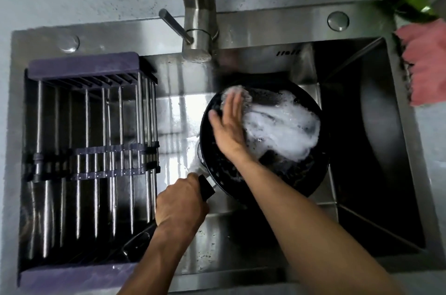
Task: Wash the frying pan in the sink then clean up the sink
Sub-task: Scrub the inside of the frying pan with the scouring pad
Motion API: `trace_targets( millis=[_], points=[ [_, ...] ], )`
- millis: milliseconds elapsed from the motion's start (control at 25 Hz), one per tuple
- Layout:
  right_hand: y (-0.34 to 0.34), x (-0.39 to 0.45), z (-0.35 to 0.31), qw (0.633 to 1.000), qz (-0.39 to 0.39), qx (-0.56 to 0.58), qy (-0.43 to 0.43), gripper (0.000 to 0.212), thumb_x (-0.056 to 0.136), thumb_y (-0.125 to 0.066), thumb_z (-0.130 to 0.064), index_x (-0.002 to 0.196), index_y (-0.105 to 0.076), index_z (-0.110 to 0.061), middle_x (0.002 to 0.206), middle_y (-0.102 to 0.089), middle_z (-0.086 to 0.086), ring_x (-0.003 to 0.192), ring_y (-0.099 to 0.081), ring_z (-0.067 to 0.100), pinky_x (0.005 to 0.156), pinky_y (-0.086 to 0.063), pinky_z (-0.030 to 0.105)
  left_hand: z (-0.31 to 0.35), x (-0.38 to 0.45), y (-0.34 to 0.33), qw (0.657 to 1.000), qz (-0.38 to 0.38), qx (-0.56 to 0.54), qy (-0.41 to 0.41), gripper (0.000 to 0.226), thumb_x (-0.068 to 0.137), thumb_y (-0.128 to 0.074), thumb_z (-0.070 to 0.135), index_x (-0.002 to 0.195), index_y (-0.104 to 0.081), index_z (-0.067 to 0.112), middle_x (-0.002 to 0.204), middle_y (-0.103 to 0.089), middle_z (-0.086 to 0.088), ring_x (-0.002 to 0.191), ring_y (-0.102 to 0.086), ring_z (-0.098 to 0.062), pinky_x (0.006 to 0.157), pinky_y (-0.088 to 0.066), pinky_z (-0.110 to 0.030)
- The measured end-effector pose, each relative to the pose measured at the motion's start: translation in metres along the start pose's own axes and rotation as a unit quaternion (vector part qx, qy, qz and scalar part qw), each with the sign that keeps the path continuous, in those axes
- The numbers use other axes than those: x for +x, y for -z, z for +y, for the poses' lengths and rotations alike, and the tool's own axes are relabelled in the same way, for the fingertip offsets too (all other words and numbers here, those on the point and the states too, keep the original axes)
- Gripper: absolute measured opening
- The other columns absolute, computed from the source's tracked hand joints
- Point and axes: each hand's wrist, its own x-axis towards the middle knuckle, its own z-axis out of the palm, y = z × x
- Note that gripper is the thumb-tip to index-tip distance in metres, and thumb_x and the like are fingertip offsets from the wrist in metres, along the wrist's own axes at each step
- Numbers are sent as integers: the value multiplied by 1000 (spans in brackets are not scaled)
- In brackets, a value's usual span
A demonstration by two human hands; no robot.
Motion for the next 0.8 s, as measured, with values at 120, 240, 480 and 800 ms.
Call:
trace_targets(
  millis=[120,240,480,800],
  points=[
    [50,9,39,944,-42,-302,126,73,105,-25,-52,155,19,-23,158,32,-2,149,26,15,119,15,30,2,-4,-1,1000,13,-12,-14,34,85,-59,28,118,-51,21,102,-64,-1,95,-65,-24,70,-44,-32],
    [142,2,85,859,-24,-505,80,68,102,-16,-50,158,6,-17,167,9,8,155,7,23,121,8,37,-1,1,-1,1000,16,-5,-6,33,84,-59,31,115,-52,21,102,-65,-2,94,-65,-24,68,-43,-32],
    [132,-120,91,835,-272,-476,-42,85,94,-6,-67,160,-7,-15,168,9,6,154,12,21,123,0,39,2,-3,0,999,1,-28,19,33,83,-62,25,114,-53,19,104,-65,-4,95,-65,-27,68,-40,-31],
    [115,-129,72,875,-244,-417,-37,75,94,-3,-59,143,-45,-20,159,-25,7,149,-20,25,122,-16,40,3,-1,0,1000,13,-10,26,32,84,-61,19,115,-55,19,103,-65,-5,95,-65,-27,66,-38,-30]
  ],
)
